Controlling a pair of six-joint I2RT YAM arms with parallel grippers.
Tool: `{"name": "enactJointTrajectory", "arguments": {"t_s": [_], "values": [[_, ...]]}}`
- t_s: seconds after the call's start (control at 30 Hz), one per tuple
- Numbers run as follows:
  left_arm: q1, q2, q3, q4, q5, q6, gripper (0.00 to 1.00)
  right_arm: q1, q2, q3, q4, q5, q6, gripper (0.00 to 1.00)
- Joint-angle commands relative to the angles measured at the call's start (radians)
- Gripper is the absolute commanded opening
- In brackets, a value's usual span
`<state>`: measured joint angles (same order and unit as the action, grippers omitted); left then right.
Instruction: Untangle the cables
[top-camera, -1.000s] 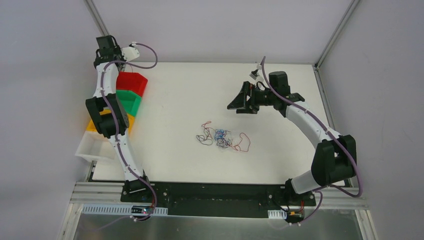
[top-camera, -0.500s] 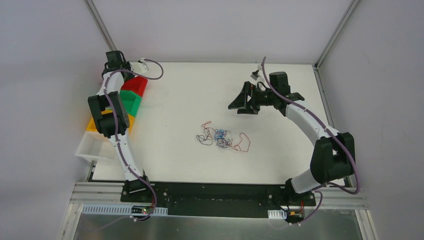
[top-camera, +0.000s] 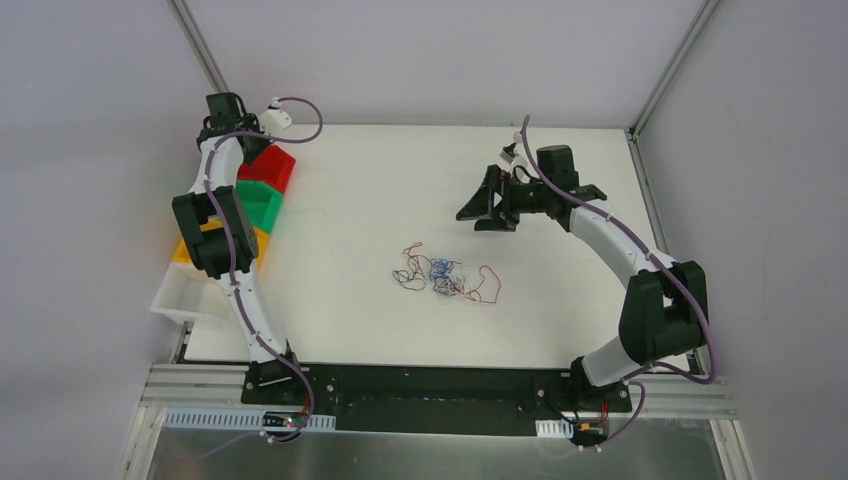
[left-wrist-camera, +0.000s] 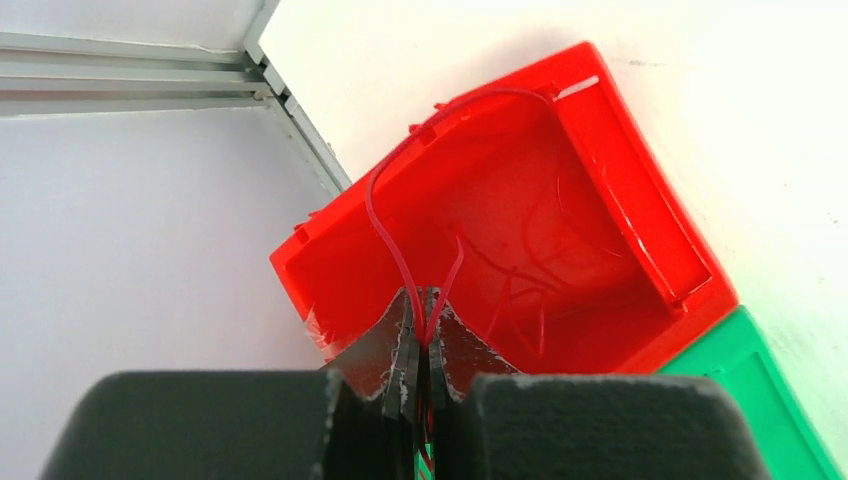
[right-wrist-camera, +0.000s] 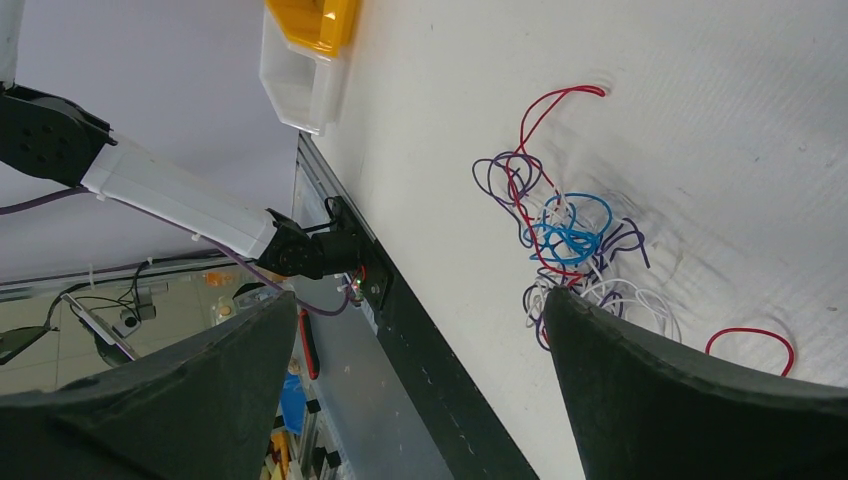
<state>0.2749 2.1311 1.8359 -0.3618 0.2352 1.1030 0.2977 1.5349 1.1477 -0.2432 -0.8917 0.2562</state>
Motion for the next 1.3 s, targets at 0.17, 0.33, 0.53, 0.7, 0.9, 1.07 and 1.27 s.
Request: {"name": "enactJointTrajectory", "arguments": {"t_s": [0.17,0.33,0.53,0.7,0.9,1.07,1.27], "values": [[0.018,-0.045,0.129,-0.144,0.110,-0.182,0.00,-0.005,0.006,0.030,-0.001,-0.026,-0.014,0.97],[0.032,-0.015,0.152,-0.170,0.073,-0.199,0.00,-0.005,0.004,0.026,-0.003,-0.026,-0.018,0.96],[0.048,0.005,0.173,-0.172,0.056,-0.227,0.00,-0.007,0.005,0.025,-0.010,-0.029,-0.020,0.97],[0.056,-0.037,0.225,-0.171,0.113,-0.367,0.00,-0.006,0.009,0.025,-0.014,-0.029,-0.020,0.97],[0.058,-0.015,0.353,-0.156,0.166,-0.415,0.00,-0.007,0.026,0.030,-0.013,-0.039,-0.008,0.96],[0.058,0.046,0.431,-0.105,0.159,-0.394,0.00,-0.007,0.027,0.021,-0.012,-0.041,-0.015,0.96],[0.059,0.072,0.410,0.037,0.149,-0.435,0.00,-0.006,0.045,0.025,-0.016,-0.045,-0.021,0.96]]}}
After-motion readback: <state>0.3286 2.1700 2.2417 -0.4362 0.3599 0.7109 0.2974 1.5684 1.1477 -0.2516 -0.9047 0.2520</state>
